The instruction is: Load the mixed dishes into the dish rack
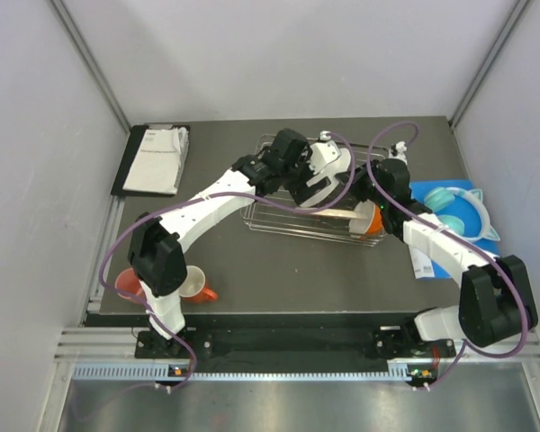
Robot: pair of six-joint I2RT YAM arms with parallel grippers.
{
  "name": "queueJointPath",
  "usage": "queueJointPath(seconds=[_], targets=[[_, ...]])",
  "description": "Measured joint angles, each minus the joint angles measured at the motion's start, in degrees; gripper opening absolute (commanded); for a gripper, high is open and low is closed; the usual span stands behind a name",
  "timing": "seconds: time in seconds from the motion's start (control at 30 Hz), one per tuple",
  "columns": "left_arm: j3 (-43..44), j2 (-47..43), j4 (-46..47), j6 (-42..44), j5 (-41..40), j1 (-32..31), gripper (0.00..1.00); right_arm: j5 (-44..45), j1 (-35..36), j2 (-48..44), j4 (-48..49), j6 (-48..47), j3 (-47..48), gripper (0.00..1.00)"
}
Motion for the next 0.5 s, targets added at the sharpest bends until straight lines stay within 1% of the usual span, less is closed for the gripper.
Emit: queueJointPath(seconds=[0.17,0.33,0.5], targets=[[0.0,0.0,0.1,-0.2,0.0,0.0,0.99,0.2,0.0,0.9,1.4,2.1,0.0,0.0],[0.0,0.0,0.4,-1.1,-0.5,0.0,0.99,0.6,0.3,2.9,3.7,6.5,0.0,0.0],[0.0,0.0,0.8,-1.3,-3.6,0.0,0.99,4.6,1.7,3.0,2.1,9.3,1.7,0.0]])
